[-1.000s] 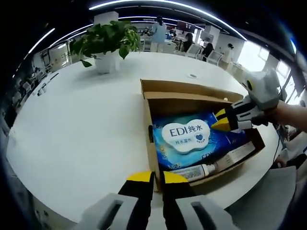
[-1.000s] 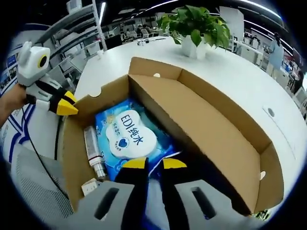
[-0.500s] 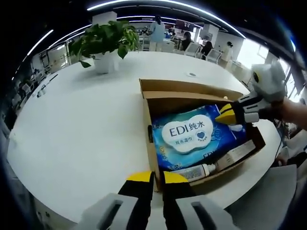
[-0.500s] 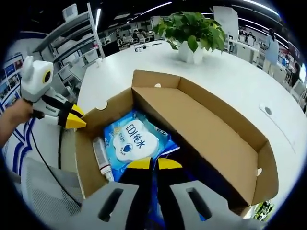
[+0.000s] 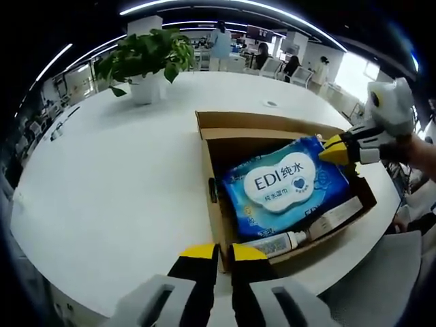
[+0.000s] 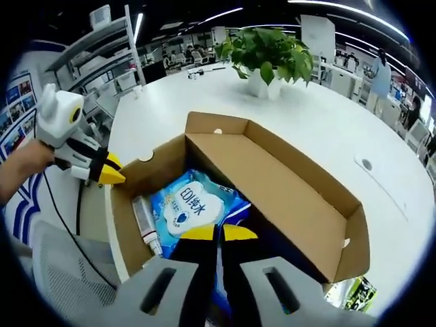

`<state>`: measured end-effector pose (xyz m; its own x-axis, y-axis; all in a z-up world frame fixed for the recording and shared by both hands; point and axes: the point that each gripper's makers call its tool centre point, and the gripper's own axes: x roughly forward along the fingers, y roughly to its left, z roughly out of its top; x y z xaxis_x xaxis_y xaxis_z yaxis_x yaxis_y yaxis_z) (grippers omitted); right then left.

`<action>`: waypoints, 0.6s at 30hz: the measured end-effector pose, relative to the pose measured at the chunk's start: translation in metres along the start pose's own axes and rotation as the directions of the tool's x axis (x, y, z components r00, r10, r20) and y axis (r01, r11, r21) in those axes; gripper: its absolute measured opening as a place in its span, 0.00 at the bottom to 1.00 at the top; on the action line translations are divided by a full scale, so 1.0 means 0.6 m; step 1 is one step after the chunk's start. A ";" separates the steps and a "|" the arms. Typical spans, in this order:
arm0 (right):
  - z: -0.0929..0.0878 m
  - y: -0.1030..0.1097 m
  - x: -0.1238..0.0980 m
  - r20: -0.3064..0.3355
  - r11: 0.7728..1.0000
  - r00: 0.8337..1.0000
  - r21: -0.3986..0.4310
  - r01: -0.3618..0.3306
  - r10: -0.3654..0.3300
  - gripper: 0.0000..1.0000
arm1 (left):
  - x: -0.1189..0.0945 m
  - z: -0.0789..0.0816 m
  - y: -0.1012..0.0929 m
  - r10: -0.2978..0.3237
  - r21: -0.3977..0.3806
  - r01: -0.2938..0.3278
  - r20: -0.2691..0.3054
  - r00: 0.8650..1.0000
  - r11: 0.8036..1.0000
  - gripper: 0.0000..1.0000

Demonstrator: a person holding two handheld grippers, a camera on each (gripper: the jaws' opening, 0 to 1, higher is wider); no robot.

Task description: Operate the shoe box by opening the lid, removing the specified soft item, and placing it in the target area until the item is outside and the box remains undamaged.

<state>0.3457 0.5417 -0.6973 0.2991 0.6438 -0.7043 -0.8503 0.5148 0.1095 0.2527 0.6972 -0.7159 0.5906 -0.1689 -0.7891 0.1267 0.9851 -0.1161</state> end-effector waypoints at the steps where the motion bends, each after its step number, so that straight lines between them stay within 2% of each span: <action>1: -0.002 -0.004 -0.004 -0.004 1.000 1.000 -0.001 0.006 -0.006 0.00 | 0.000 0.000 0.000 0.000 0.000 0.000 -0.001 1.000 1.000 0.06; 8: -0.012 -0.012 -0.030 -0.007 1.000 1.000 0.003 0.028 -0.028 0.00 | 0.000 0.000 -0.001 0.007 0.018 -0.006 -0.016 1.000 1.000 0.06; 10: -0.017 -0.015 -0.038 -0.004 0.998 0.999 0.047 0.034 -0.034 0.00 | -0.001 0.000 -0.001 0.011 0.031 -0.010 -0.022 1.000 0.999 0.06; 12: -0.022 -0.016 -0.043 -0.003 0.998 0.999 0.055 0.038 -0.037 0.00 | -0.001 0.000 -0.001 0.011 0.037 -0.010 -0.028 1.000 0.999 0.06; 18: -0.039 -0.023 -0.046 -0.006 0.996 0.999 0.072 0.052 -0.051 0.00 | -0.002 0.003 -0.003 0.006 0.066 -0.003 -0.045 0.999 0.998 0.07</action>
<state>0.3388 0.5036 -0.6958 0.3397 0.6129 -0.7134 -0.8004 0.5868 0.1230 0.2532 0.6955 -0.7139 0.5549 -0.1610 -0.8162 0.1766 0.9815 -0.0736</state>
